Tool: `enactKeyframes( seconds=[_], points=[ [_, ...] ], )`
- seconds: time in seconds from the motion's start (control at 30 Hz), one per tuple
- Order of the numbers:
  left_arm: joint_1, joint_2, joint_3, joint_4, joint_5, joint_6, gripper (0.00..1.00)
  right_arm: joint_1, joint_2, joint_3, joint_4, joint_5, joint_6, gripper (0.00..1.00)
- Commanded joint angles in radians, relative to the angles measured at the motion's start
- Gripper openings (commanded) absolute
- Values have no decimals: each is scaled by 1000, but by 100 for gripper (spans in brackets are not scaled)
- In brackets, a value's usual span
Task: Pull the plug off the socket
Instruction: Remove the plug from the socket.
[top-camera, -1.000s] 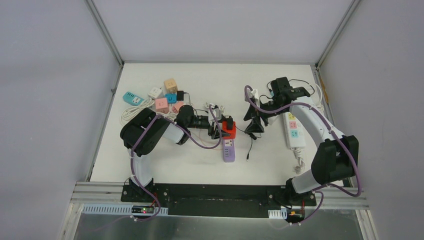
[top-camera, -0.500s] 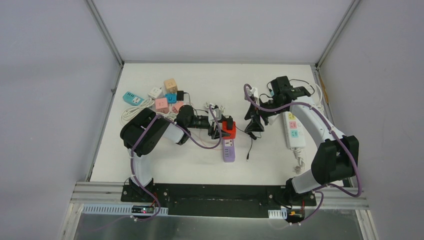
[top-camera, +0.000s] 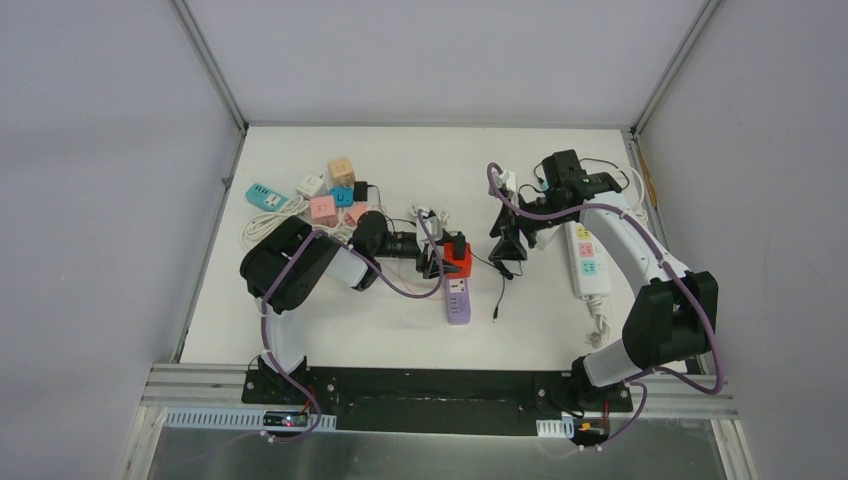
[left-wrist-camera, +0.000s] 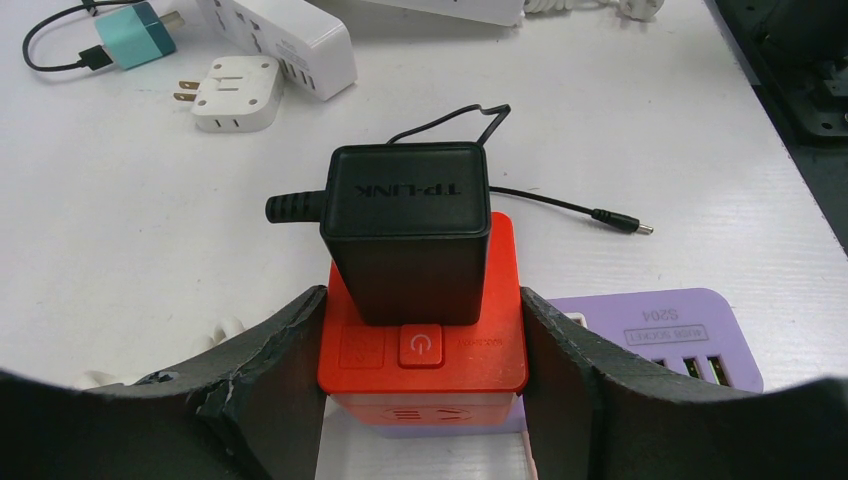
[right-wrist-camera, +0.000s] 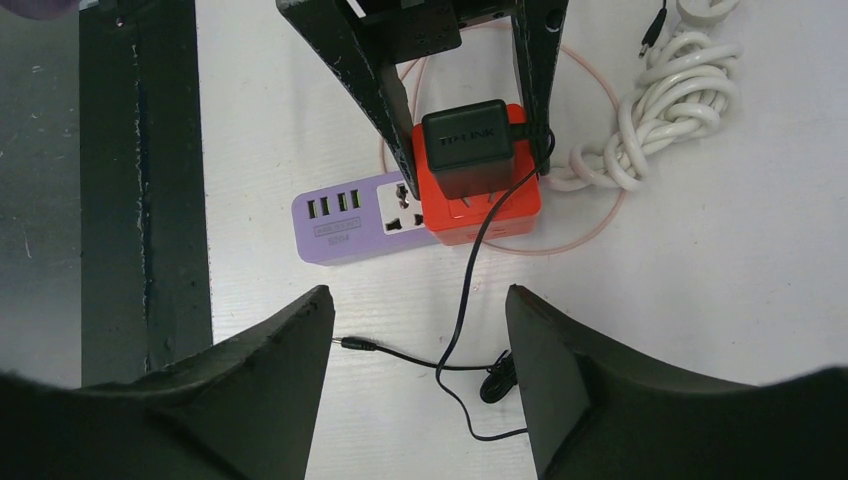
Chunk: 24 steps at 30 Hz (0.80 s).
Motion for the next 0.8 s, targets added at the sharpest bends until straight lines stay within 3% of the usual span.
enactKeyframes(
  seconds=[0.0,0.77],
  points=[
    [6,-27,-17,14,-10,51,2,1,-4,41,30,-10,15,67],
    [6,-39,-20,-12,-25,74,4,1,-4,47,70,19,120,67]
  ],
)
